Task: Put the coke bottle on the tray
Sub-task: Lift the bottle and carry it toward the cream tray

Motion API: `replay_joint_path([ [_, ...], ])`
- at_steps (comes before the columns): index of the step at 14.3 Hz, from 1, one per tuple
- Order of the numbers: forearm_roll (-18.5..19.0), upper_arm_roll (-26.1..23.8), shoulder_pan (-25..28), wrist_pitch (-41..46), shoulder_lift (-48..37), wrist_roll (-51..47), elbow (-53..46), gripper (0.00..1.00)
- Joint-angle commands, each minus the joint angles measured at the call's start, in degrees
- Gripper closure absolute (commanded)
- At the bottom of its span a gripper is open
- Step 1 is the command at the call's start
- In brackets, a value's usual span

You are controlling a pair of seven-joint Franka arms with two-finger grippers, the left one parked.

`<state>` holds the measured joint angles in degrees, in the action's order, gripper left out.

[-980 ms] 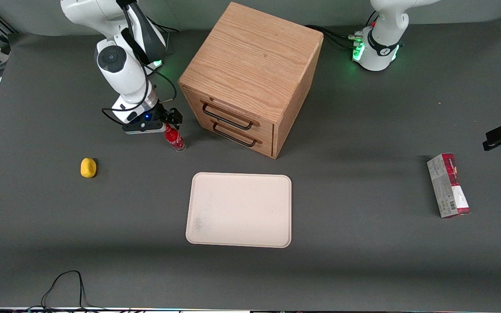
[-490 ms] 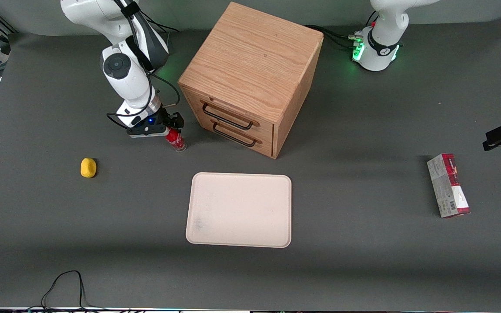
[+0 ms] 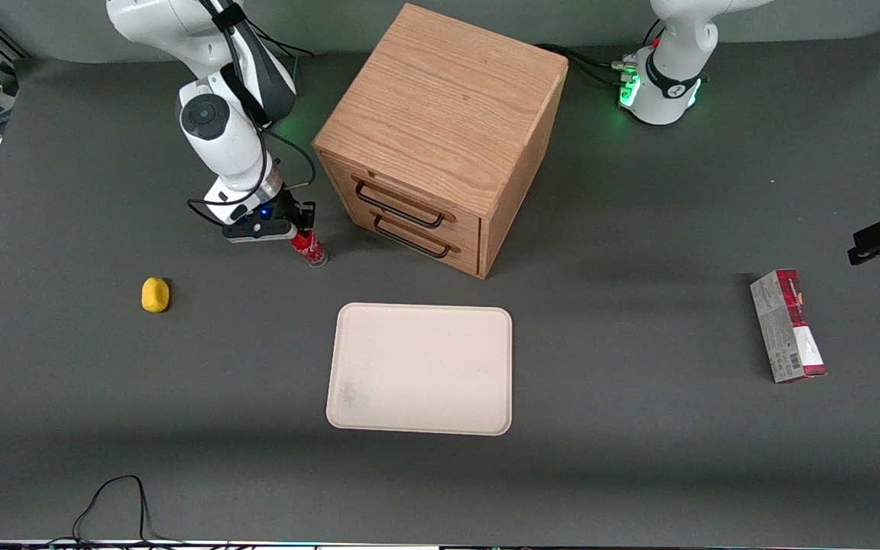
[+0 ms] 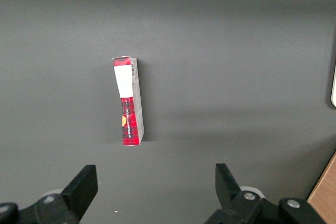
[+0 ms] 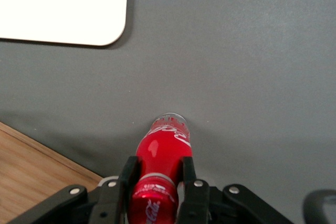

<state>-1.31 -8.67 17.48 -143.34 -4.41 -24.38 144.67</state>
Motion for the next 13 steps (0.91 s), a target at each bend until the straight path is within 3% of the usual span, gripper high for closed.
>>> replay_joint_path([
  [1, -0.63, 0.32, -1.12, 9.54, -0.25, 0.12, -8.85, 1.00],
  [3, -0.28, 0.41, -2.70, 16.57, 0.88, 0.30, -16.92, 1.00],
  [7, 2.00, 0.32, -5.52, 38.17, 8.95, 1.00, -42.48, 1.00],
  [13, 2.01, -0.12, -7.28, 57.53, 23.62, 1.09, -77.80, 1.00],
])
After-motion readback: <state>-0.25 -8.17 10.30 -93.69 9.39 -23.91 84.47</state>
